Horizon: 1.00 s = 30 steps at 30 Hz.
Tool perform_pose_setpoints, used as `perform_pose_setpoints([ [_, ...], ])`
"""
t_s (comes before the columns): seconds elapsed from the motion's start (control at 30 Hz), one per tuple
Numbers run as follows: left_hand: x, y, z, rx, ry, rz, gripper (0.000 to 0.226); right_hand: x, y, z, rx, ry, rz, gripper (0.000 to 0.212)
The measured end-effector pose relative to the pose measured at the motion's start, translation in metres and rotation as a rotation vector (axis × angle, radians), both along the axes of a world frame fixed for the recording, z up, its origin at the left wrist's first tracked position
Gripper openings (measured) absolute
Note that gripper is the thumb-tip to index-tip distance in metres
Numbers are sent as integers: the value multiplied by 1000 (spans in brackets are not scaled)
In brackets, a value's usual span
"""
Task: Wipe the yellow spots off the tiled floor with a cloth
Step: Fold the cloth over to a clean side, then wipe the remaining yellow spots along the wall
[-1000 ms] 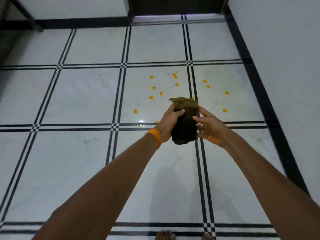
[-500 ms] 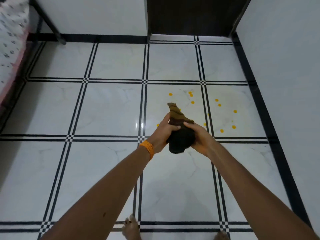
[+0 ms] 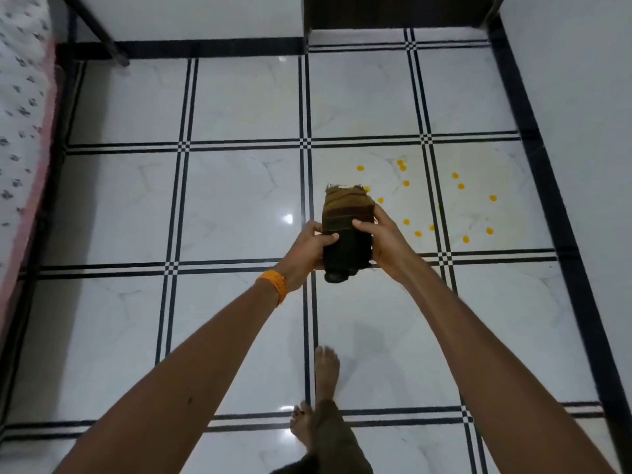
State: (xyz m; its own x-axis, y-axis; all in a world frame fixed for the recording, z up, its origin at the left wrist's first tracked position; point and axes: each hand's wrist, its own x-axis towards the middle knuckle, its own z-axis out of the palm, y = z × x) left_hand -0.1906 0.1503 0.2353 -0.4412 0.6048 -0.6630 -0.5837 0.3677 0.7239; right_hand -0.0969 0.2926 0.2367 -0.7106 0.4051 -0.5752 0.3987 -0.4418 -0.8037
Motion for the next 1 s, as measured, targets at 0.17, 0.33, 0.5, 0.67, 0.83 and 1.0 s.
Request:
perform_pose_setpoints([
  [0.17,-31,-1,-25,12,54,-68,30,-37,-12,-23,159,-68,117,47],
  [0.33,-57,-18,-105,-91,8,-60,35,-57,-32,-102,161,-204,189,46],
  [0.5,-97,-28,-216,-117,-67,-117,39,-74,-45,-214,14,-318,93,46],
  [0.67,-126,-28,-343,-169,-110,-151,42,-100,-49,-342,-11,-385,34,58],
  [0.83,-151,0,-453,-149,-94,-106,46,-133,-22,-456,103,-380,4,65],
  [1.0,-172,35,-538,-19,-44,-93,50,-154,16,-544,311,-323,-121,65],
])
